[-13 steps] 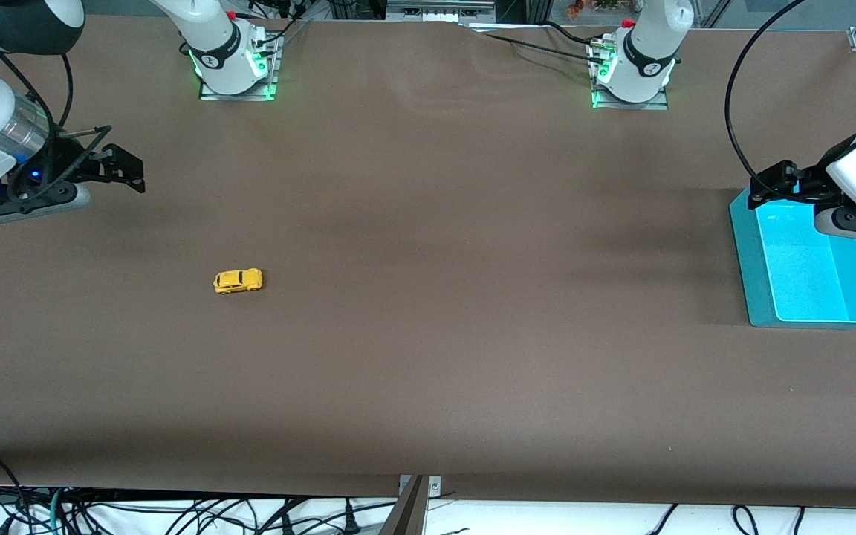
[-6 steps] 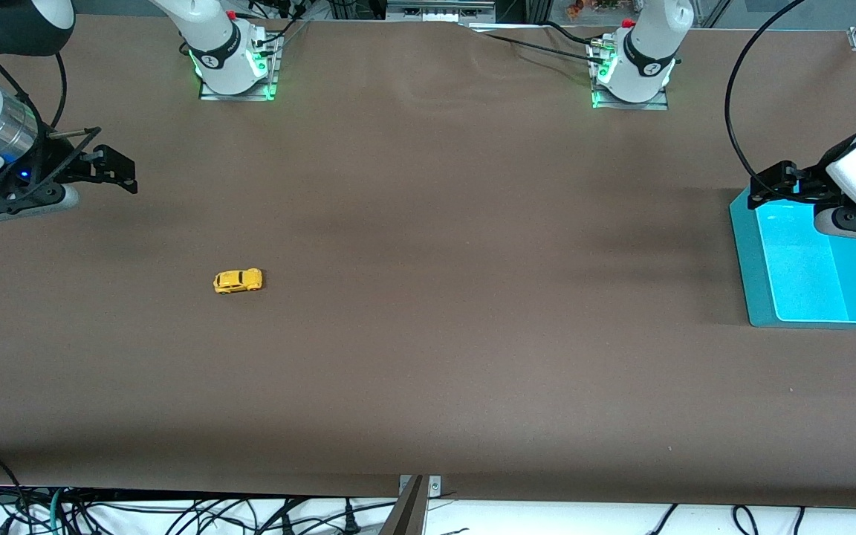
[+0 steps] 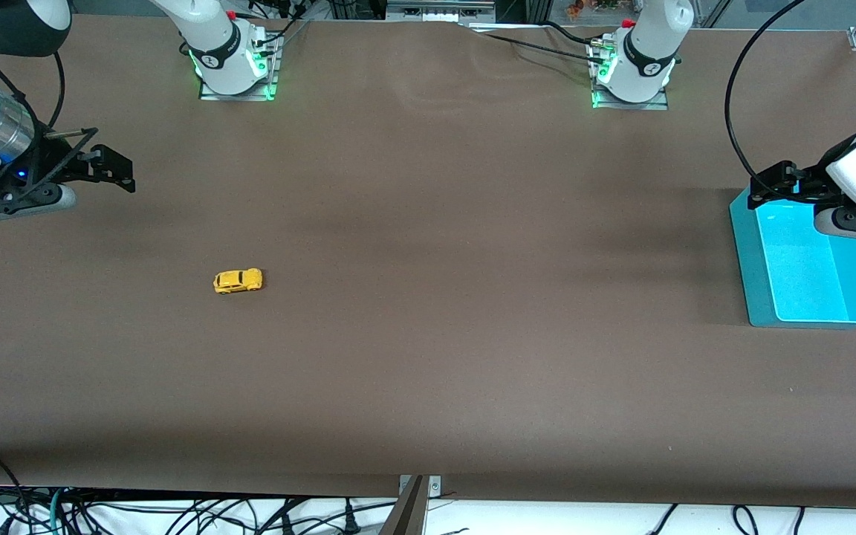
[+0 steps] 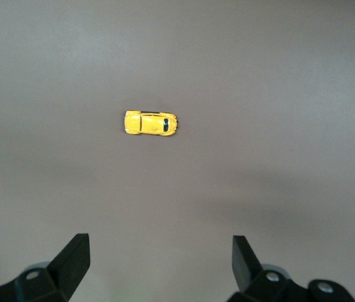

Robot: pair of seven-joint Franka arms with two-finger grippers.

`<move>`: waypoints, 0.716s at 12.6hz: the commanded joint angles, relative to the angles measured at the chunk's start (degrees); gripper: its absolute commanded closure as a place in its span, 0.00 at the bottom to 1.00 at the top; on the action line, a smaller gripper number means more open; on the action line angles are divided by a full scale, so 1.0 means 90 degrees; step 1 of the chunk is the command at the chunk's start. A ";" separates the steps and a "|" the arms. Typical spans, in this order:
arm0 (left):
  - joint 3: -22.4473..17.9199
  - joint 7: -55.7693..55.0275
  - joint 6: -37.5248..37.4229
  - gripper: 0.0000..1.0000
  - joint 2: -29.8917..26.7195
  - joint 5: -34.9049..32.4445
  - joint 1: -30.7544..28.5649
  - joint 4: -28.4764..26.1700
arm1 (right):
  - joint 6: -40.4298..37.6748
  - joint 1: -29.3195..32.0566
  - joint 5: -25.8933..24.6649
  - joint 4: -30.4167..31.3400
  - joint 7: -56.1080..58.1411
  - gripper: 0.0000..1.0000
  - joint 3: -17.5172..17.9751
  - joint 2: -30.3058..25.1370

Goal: Wind and store yellow beetle car

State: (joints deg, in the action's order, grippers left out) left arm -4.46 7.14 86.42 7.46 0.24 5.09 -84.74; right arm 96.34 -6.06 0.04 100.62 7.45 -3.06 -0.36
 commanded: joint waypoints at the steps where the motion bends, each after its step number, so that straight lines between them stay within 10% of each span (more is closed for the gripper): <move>1: -0.0003 0.0026 -0.0032 0.00 0.0080 0.0041 0.0001 0.0187 | -0.0080 0.0019 0.0006 0.0031 -0.0067 0.00 -0.0001 -0.0048; 9: -0.0003 0.0026 -0.0032 0.00 0.0080 0.0041 0.0001 0.0187 | 0.0056 0.0019 -0.0004 0.0469 0.0041 0.00 0.0028 0.0030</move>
State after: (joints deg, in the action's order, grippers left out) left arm -4.46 7.14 86.42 7.46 0.24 5.09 -84.74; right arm 96.16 -6.06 0.04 101.91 7.47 -3.11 0.07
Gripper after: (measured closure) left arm 0.000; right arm 0.000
